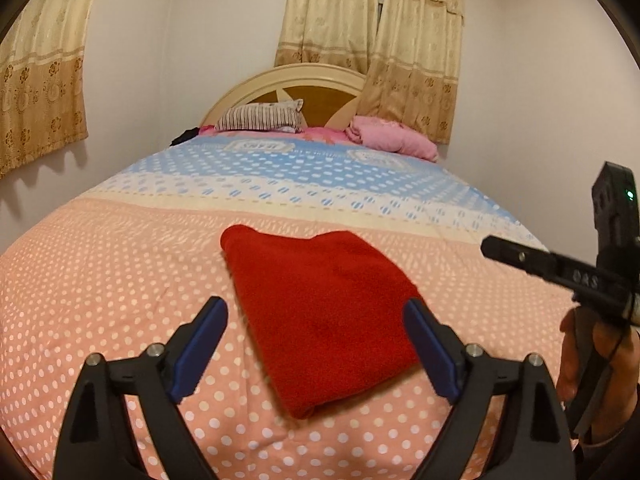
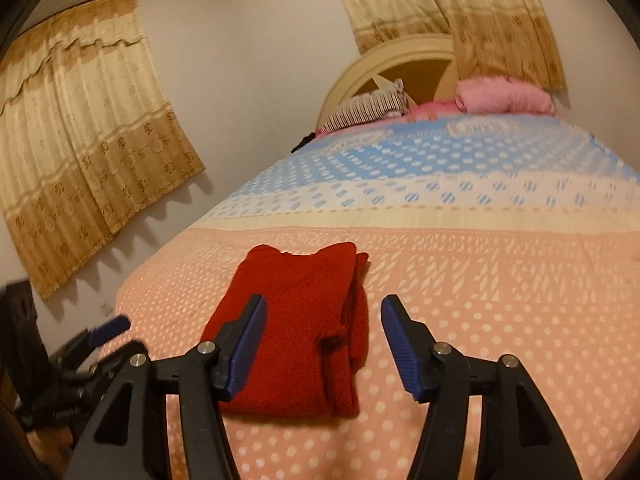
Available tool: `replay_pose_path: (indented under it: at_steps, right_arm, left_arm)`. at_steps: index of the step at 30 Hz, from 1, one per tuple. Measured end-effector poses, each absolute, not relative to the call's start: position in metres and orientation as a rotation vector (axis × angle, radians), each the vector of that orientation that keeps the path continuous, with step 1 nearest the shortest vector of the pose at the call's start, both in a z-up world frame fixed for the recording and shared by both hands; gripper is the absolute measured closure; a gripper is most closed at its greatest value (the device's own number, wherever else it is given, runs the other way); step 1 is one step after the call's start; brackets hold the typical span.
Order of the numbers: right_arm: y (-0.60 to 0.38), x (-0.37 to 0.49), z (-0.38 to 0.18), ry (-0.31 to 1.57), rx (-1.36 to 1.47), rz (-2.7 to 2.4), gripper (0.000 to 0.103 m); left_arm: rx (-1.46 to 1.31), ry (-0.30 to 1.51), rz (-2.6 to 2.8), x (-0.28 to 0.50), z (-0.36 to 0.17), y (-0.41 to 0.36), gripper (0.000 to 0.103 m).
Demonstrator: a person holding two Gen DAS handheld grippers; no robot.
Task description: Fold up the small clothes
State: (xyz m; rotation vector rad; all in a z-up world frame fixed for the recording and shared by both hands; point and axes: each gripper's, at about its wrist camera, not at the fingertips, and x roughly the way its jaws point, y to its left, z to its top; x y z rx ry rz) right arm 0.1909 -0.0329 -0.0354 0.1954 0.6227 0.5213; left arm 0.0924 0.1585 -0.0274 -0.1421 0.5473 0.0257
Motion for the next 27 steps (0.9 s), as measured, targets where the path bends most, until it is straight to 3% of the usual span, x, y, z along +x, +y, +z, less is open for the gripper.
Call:
replay_pose_path:
  at_steps: [5, 27]
  right_arm:
    - [-0.030, 0.174, -0.022, 0.587, 0.176, 0.528, 0.042]
    - [-0.017, 0.153, -0.016, 0.544, 0.128, 0.552, 0.041]
  left_arm:
    - [-0.140, 0.535, 0.022, 0.089, -0.024, 0.157, 0.007]
    - [-0.137, 0.539, 0.049, 0.090, -0.026, 0.159, 0.007]
